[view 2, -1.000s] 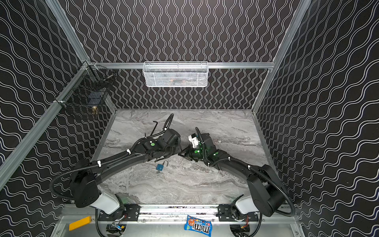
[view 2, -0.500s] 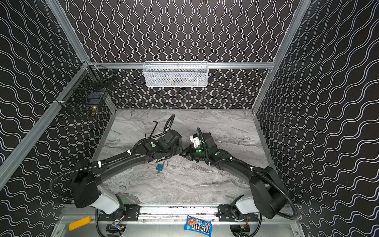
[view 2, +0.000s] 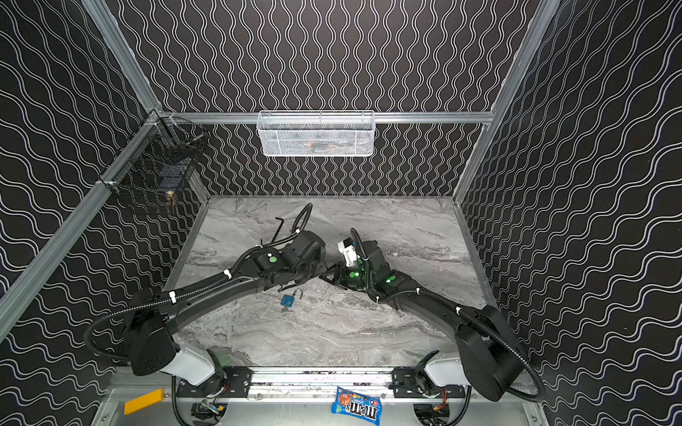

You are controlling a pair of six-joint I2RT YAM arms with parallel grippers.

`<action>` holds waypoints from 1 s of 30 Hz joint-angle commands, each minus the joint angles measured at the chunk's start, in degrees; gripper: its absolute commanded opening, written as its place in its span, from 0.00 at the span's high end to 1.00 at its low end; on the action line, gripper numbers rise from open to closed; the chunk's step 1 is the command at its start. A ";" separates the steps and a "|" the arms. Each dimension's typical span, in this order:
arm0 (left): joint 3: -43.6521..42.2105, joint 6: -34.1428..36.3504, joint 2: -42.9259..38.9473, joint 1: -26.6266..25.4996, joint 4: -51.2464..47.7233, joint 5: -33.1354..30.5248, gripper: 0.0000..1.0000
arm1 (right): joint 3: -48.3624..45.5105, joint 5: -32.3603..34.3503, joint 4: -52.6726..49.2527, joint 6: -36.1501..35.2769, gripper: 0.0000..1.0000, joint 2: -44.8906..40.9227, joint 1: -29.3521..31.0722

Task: Unlock with the key

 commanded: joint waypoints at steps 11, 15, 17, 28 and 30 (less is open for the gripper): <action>-1.98 -4.84 -2.00 0.55 0.10 -5.23 1.00 | 0.70 2.89 5.30 7.77 0.77 0.53 0.24; -2.46 -5.33 -2.64 0.55 0.23 -5.69 1.00 | -0.49 5.00 7.89 9.98 0.78 0.33 0.41; -2.52 -5.46 -2.65 0.55 0.28 -5.71 1.00 | -0.50 5.93 8.43 10.36 0.78 0.19 0.57; -2.78 -6.63 -2.54 0.54 1.11 -5.27 1.00 | 0.13 5.95 9.73 10.76 0.78 2.22 2.04; -2.78 -6.77 -2.61 0.56 1.29 -5.18 1.00 | 0.11 6.07 9.82 10.76 0.78 2.59 2.17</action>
